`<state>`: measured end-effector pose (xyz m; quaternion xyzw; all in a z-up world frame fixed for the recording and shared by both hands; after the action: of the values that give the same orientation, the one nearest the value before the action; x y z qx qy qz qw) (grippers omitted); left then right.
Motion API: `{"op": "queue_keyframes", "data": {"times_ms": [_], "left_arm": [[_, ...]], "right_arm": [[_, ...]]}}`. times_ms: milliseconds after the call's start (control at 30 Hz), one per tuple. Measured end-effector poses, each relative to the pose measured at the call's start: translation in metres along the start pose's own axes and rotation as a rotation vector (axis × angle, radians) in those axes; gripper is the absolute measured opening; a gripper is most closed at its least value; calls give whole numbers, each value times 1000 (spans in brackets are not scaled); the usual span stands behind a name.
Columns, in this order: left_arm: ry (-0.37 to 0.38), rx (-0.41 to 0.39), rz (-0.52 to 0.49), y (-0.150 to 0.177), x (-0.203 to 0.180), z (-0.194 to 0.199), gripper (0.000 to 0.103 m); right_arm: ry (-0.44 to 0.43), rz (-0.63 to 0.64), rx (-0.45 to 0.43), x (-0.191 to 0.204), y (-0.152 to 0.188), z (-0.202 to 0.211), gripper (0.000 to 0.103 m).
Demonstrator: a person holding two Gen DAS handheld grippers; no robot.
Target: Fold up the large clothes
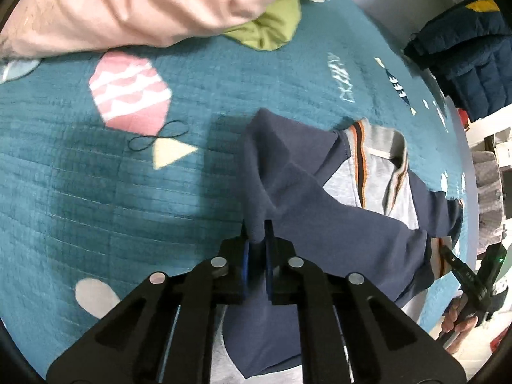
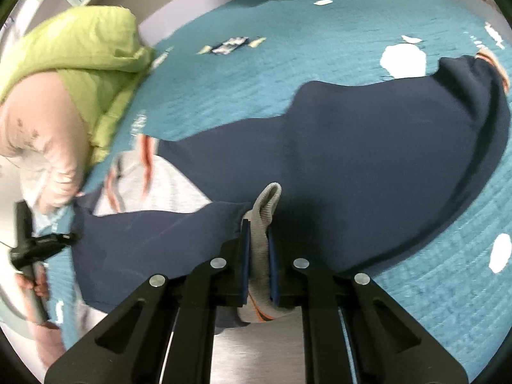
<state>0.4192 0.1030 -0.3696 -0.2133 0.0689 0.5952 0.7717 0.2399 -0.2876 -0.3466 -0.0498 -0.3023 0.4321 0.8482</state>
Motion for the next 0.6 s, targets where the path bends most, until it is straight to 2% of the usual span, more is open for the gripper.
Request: {"op": "queue_keyframes", "data": {"times_ms": [100,200,367,433,500,533,567,600], "left_arm": [[22,17,29,0,12,-5,5],[19,22,1,-1,12,-7,5],[90,-4,10,-2,21,3,5],[95,32,45,0,31,-12,5],[101,47,57,2,35,-23,9],[102,38,67,2,35,-19,9],[88,33,68,3,35,-16,11],[24,29,48,3,35,-8,15]], "right_arm": [[-80,-12,13,15,-1,1,9],[-96,-8,7,25,-2,1,9],[-111,-22,17,19,0,-4,9],[-59,-31,25,5,0,-13,9],[56,-24,52,-19,4,-33,10],[55,-12,69,-24,8,-39,10],[47,-15,61,-25,8,-37,11],[65,-17,63,-26,8,-32,14]]}}
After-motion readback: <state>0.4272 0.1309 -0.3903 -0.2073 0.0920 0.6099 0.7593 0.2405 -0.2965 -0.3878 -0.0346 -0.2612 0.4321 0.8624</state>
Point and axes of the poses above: each gripper's, at about its wrist camera, not at the fingertips, and z roughly against the way its jaws point, x to its left, y to its underside, the point moved 8 cm from there along -z, roughly the way its jaws point, and after that the axes turned 7 degrees about -z, right-handed, at the moved point
